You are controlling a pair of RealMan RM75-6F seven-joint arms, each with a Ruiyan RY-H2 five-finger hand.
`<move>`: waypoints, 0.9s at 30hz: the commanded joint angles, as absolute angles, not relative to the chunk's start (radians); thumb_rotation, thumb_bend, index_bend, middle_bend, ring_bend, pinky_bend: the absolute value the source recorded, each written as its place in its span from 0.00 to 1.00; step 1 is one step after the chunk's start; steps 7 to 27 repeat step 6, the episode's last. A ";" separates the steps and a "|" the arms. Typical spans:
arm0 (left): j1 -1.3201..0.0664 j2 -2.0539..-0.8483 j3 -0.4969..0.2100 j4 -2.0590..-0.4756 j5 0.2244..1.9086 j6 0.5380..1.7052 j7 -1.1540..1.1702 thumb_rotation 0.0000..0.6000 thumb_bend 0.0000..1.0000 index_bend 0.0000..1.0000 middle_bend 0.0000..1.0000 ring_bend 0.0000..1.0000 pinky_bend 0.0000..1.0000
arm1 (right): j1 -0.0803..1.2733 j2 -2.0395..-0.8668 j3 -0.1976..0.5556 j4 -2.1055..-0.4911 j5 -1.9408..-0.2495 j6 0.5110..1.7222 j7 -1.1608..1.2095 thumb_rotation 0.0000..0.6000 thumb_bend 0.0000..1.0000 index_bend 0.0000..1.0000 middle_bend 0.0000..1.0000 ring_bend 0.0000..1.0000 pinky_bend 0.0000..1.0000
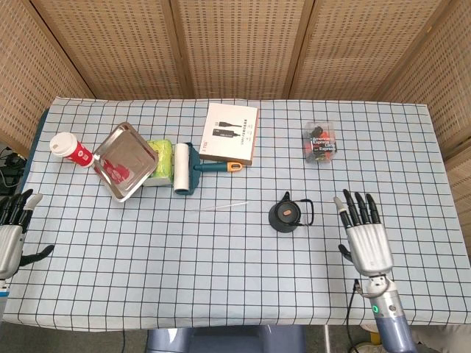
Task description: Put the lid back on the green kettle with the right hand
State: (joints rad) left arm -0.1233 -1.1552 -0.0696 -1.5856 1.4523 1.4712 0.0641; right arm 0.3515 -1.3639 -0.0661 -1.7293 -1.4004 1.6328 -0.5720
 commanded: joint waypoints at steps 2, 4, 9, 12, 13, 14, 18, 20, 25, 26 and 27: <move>-0.123 -1.170 -0.064 -1.582 1.468 1.481 0.087 1.00 0.03 0.00 0.00 0.00 0.00 | 0.262 -1.322 -0.110 -1.668 -1.451 1.689 -0.472 1.00 0.16 0.05 0.00 0.00 0.00; -0.122 -1.175 -0.062 -1.578 1.472 1.483 0.092 1.00 0.03 0.00 0.00 0.00 0.00 | 0.239 -1.321 -0.113 -1.647 -1.459 1.703 -0.451 1.00 0.16 0.05 0.00 0.00 0.00; -0.121 -1.178 -0.060 -1.576 1.479 1.487 0.091 1.00 0.03 0.00 0.00 0.00 0.00 | 0.216 -1.323 -0.114 -1.620 -1.466 1.713 -0.427 1.00 0.16 0.05 0.00 0.00 0.00; -0.121 -1.178 -0.060 -1.576 1.479 1.487 0.091 1.00 0.03 0.00 0.00 0.00 0.00 | 0.216 -1.323 -0.114 -1.620 -1.466 1.713 -0.427 1.00 0.16 0.05 0.00 0.00 0.00; -0.121 -1.178 -0.060 -1.576 1.479 1.487 0.091 1.00 0.03 0.00 0.00 0.00 0.00 | 0.216 -1.323 -0.114 -1.620 -1.466 1.713 -0.427 1.00 0.16 0.05 0.00 0.00 0.00; -0.121 -1.178 -0.060 -1.576 1.479 1.487 0.091 1.00 0.03 0.00 0.00 0.00 0.00 | 0.216 -1.323 -0.114 -1.620 -1.466 1.713 -0.427 1.00 0.16 0.05 0.00 0.00 0.00; -0.121 -1.178 -0.060 -1.576 1.479 1.487 0.091 1.00 0.03 0.00 0.00 0.00 0.00 | 0.216 -1.323 -0.114 -1.620 -1.466 1.713 -0.427 1.00 0.16 0.05 0.00 0.00 0.00; -0.121 -1.178 -0.060 -1.576 1.479 1.487 0.091 1.00 0.03 0.00 0.00 0.00 0.00 | 0.216 -1.323 -0.114 -1.620 -1.466 1.713 -0.427 1.00 0.16 0.05 0.00 0.00 0.00; -0.121 -1.178 -0.060 -1.576 1.479 1.487 0.091 1.00 0.03 0.00 0.00 0.00 0.00 | 0.216 -1.323 -0.114 -1.620 -1.466 1.713 -0.427 1.00 0.16 0.05 0.00 0.00 0.00; -0.121 -1.178 -0.060 -1.576 1.479 1.487 0.091 1.00 0.03 0.00 0.00 0.00 0.00 | 0.216 -1.323 -0.114 -1.620 -1.466 1.713 -0.427 1.00 0.16 0.05 0.00 0.00 0.00; -0.121 -1.178 -0.060 -1.576 1.479 1.487 0.091 1.00 0.03 0.00 0.00 0.00 0.00 | 0.216 -1.323 -0.114 -1.620 -1.466 1.713 -0.427 1.00 0.16 0.05 0.00 0.00 0.00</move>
